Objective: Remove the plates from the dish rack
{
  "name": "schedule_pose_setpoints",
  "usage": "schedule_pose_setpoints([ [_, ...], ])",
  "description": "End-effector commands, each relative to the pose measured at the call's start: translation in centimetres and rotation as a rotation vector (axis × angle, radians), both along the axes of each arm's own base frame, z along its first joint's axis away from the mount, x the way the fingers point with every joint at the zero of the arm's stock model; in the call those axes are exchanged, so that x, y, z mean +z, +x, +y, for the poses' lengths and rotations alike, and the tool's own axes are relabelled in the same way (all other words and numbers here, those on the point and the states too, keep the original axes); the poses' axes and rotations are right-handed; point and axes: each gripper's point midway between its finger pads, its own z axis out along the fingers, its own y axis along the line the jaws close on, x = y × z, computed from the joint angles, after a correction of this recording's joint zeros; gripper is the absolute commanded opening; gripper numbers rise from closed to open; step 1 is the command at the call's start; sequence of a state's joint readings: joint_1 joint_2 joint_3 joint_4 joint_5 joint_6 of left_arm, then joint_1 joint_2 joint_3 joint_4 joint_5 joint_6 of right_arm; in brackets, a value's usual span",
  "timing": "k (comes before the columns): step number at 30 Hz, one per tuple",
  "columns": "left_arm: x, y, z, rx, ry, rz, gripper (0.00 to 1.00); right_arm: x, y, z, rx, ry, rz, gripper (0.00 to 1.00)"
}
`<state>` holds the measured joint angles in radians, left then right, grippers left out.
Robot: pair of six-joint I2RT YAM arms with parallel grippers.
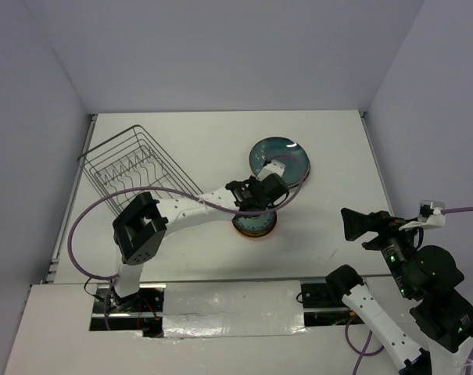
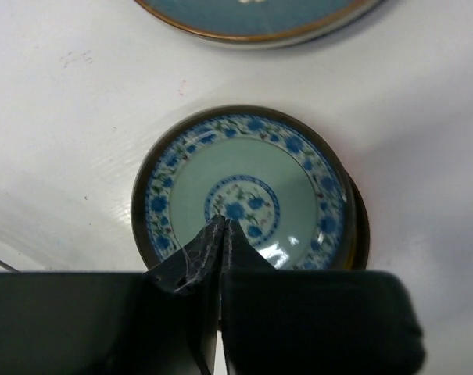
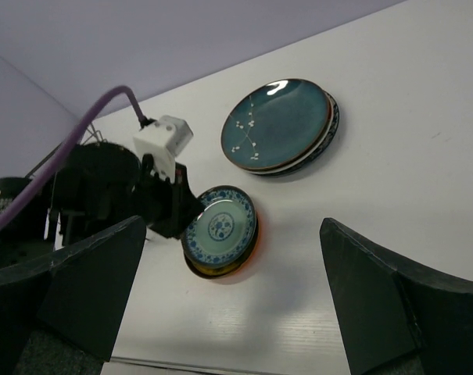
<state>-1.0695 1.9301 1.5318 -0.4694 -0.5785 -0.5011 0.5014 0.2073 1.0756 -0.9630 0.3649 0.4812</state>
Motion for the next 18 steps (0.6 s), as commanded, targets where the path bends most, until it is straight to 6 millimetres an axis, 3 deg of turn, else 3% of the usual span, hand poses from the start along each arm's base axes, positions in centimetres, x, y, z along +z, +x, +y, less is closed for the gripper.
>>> schedule_pose_setpoints([
  [1,-0.9,1.5,-1.2,0.03,-0.082,0.032,0.13,0.5,0.1,0.4,0.021,0.007,-0.027,1.0],
  [6,-5.0,1.4,-1.9,0.021,-0.071,0.115,0.07,0.4,0.1,0.2,0.017,-0.003,-0.027,1.0],
  [9,-6.4,0.8,-2.2,0.009,-0.083,0.151,0.07,0.4,0.0,0.1,0.011,-0.011,-0.026,1.0],
  [18,-7.5,-1.3,-2.5,-0.035,-0.119,0.219,0.08,0.8,-0.1,0.0,0.012,-0.003,-0.035,1.0],
])
